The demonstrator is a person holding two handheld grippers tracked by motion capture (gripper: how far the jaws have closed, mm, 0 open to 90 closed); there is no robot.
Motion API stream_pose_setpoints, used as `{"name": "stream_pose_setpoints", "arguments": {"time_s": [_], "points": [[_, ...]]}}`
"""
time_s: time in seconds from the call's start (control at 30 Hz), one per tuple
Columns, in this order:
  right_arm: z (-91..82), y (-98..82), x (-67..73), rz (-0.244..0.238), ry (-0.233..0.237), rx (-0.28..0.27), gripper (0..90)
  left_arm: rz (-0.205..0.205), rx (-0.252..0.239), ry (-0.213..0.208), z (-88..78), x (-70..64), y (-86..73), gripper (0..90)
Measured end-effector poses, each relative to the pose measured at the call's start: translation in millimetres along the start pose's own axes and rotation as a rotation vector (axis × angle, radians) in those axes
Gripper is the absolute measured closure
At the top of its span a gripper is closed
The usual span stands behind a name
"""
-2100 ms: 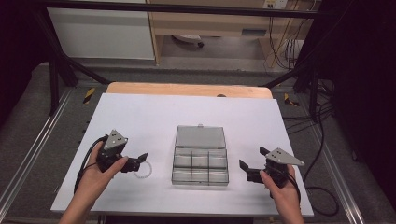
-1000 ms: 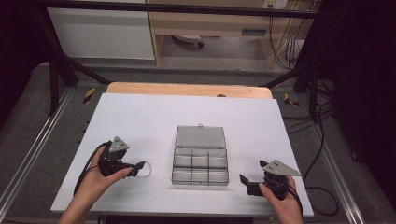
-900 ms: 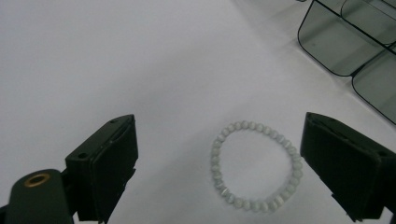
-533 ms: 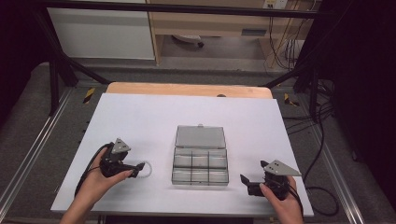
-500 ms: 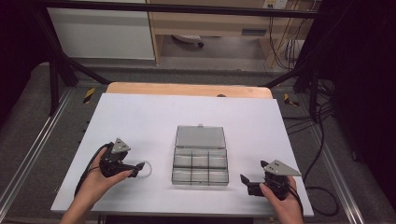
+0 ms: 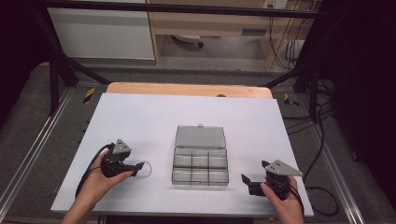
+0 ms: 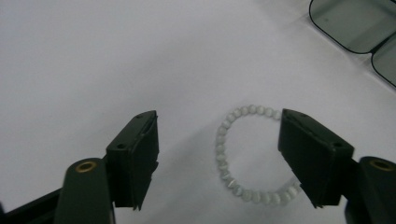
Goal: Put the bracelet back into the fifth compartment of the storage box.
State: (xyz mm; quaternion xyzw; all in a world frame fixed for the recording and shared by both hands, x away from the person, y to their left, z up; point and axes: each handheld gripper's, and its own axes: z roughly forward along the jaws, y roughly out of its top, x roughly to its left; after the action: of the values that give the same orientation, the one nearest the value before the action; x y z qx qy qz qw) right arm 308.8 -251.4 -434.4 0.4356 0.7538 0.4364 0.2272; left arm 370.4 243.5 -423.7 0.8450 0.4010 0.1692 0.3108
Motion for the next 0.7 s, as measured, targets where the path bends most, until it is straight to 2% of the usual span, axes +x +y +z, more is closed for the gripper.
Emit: {"name": "stream_pose_setpoints", "arguments": {"time_s": [0.27,0.5,0.63,0.7], "points": [[0.5,-0.1,-0.2,-0.002,0.0,0.001,5.4,0.002,0.002,-0.003,5.7,1.0,-4.0,47.3],[-0.1,-0.5,-1.9,-0.002,-0.004,0.003,5.4,0.025,0.027,-0.014,14.7,-4.2,-6.9,59.7],[-0.8,-0.3,-2.0,0.0,-0.005,-0.002,5.4,0.023,0.031,-0.023,16.3,-5.6,-8.4,67.2],[-1.1,-0.5,-2.2,-0.002,-0.005,-0.001,5.3,0.008,0.032,-0.026,15.8,-7.2,-9.0,70.9]]}}
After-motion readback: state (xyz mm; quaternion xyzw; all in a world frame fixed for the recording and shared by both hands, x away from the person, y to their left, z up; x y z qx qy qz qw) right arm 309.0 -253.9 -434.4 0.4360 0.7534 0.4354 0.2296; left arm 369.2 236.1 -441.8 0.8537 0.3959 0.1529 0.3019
